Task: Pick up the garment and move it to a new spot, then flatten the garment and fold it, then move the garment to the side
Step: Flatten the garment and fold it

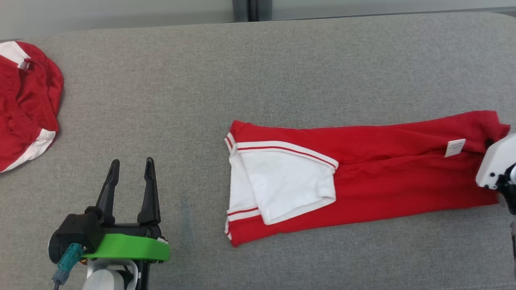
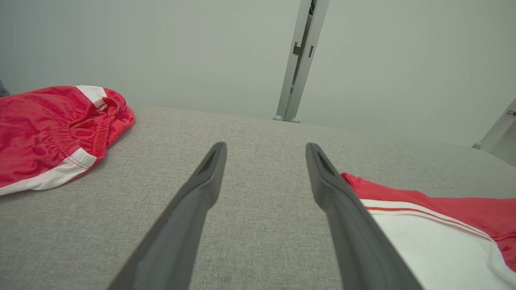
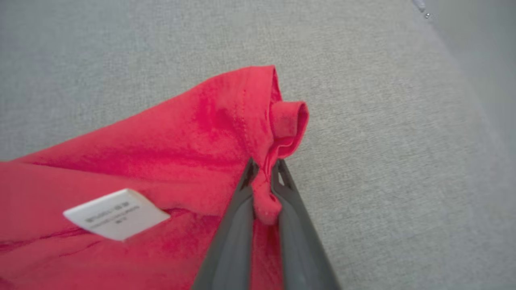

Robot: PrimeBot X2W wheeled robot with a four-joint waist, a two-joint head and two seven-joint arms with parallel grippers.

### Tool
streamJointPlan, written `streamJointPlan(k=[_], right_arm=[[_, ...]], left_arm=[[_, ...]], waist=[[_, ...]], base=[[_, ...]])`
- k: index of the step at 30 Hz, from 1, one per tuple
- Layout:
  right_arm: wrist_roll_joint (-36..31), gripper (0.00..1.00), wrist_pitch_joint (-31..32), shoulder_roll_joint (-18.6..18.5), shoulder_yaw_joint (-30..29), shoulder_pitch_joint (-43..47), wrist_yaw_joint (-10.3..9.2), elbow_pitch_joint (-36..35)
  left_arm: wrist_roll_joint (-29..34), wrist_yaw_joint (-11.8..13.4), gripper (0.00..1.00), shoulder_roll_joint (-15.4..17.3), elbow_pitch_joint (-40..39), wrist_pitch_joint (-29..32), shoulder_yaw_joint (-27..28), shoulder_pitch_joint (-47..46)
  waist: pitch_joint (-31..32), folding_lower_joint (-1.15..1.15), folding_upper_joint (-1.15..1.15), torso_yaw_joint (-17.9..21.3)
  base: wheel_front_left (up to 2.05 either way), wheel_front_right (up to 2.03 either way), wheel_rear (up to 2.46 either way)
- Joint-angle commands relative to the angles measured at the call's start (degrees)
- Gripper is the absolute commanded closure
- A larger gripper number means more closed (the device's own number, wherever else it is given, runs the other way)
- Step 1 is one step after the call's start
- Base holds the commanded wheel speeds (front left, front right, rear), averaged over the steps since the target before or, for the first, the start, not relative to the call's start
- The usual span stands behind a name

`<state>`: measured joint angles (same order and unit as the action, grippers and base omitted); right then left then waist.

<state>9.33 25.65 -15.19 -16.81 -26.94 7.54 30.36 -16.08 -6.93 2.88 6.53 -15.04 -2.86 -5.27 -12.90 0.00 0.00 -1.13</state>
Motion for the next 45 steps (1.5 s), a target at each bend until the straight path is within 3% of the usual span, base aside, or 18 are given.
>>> streamJointPlan(k=[1, 5, 10, 16, 22, 31, 45], right_arm=[[-0.9, 1.0, 0.32, -1.12, -1.26, 1.2, -0.11, -1.18], [-2.62, 1.0, 1.72, -2.8, -4.05, 2.93, -0.11, -5.26], [-3.57, 1.0, 5.44, -0.49, -3.01, 6.37, -0.11, -14.2], [-0.59, 1.0, 8.25, 2.14, 7.18, 8.62, -0.1, -21.92], [2.58, 1.0, 8.48, 4.98, 20.62, 7.51, -0.1, -24.84], [7.24, 1.0, 4.64, 11.51, 32.95, 0.9, -0.09, -17.16], [13.62, 1.0, -2.23, 12.25, 42.22, -6.15, -0.07, -2.47]], left_arm=[[0.34, 0.34, 0.0, 0.04, -0.18, -0.17, -0.09, 0.75], [0.11, 0.41, 0.0, 0.04, -0.08, -0.17, -0.33, 1.09], [-0.3, 0.52, 0.0, 0.04, 0.26, -0.17, -0.29, 1.58], [-0.41, 0.52, 0.0, 0.04, 0.43, -0.17, -0.1, 1.88], [-0.44, 0.91, 0.0, 0.04, 0.02, -0.17, -0.21, 1.9], [-1.66, 1.08, 0.0, 0.06, 0.41, -0.17, -2.2, 0.15], [-2.76, 1.03, 0.0, 0.06, 1.53, -0.17, -3.56, -0.8]], waist=[[0.38, 0.0, 0.0, 0.25], [0.93, 0.0, 0.0, 0.41], [2.1, 0.0, 0.0, 1.08], [3.44, 0.0, 0.0, 1.64], [3.58, 0.0, 0.0, 1.81], [2.09, 0.0, 0.0, -0.56], [0.86, 0.0, 0.0, -5.26]], base=[[0.0, 0.0, 0.0], [0.0, 0.0, 0.0], [0.0, 0.0, 0.0], [0.0, 0.0, 0.0], [0.0, 0.0, 0.0], [0.0, 0.0, 0.0], [0.0, 0.0, 0.0]])
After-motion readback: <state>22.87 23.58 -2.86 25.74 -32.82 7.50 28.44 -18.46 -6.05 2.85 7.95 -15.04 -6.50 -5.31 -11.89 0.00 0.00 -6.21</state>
